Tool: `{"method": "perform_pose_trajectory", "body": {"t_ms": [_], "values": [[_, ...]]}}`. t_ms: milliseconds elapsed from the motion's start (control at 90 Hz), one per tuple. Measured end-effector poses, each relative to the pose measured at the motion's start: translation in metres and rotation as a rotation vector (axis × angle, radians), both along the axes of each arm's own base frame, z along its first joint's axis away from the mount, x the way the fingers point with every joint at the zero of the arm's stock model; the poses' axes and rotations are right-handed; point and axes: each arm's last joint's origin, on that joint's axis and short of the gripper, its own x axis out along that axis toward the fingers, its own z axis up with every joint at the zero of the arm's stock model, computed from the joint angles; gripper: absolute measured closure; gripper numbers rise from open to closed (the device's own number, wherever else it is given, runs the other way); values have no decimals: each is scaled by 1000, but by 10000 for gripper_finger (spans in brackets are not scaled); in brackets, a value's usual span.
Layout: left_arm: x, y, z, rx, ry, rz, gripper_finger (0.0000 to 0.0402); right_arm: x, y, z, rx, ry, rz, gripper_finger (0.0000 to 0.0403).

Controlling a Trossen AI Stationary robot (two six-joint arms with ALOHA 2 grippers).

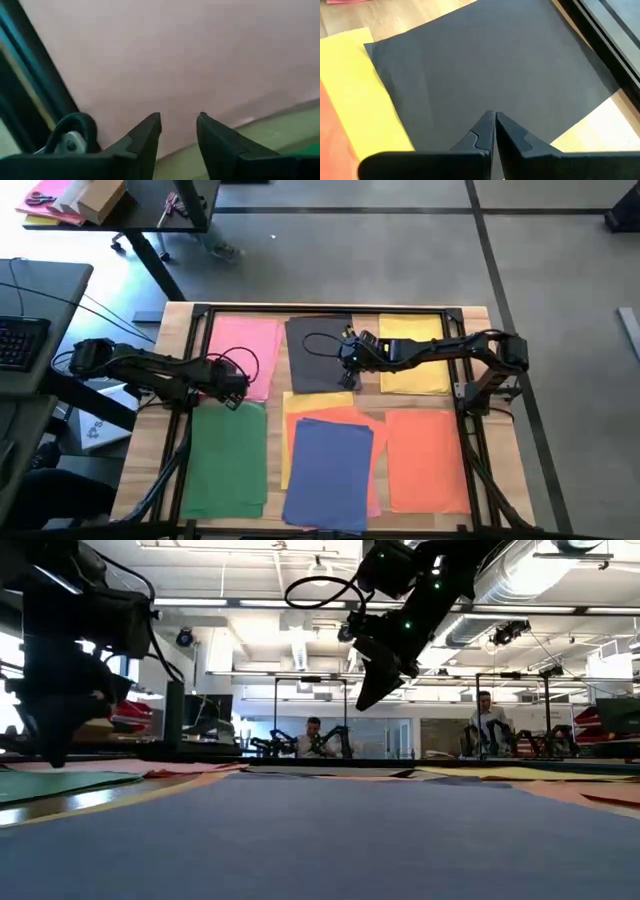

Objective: Organize paper
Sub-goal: Adjust the stacked colored papers

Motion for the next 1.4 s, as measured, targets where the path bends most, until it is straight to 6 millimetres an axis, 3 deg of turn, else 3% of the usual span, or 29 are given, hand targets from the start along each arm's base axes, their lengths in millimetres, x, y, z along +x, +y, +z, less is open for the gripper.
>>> {"method": "perform_pose_trajectory", "body": {"t_ms": [200,433,689,911,1200,1400], "values": [[15,-2,17,-1,-62,-80,287,0,0,0,0,-4,0,403],[67,13,32,220,-458,-265,287,2,-3,2,-10,-35,-1,403],[99,54,10,302,-525,-254,287,2,-2,2,-5,-33,5,403],[104,79,-12,328,-476,-197,287,2,-1,2,8,-29,16,403],[108,92,-35,331,-435,-166,287,2,-1,1,9,-26,16,403],[106,98,-38,371,-385,-156,287,2,-1,1,10,-21,16,403]]}}
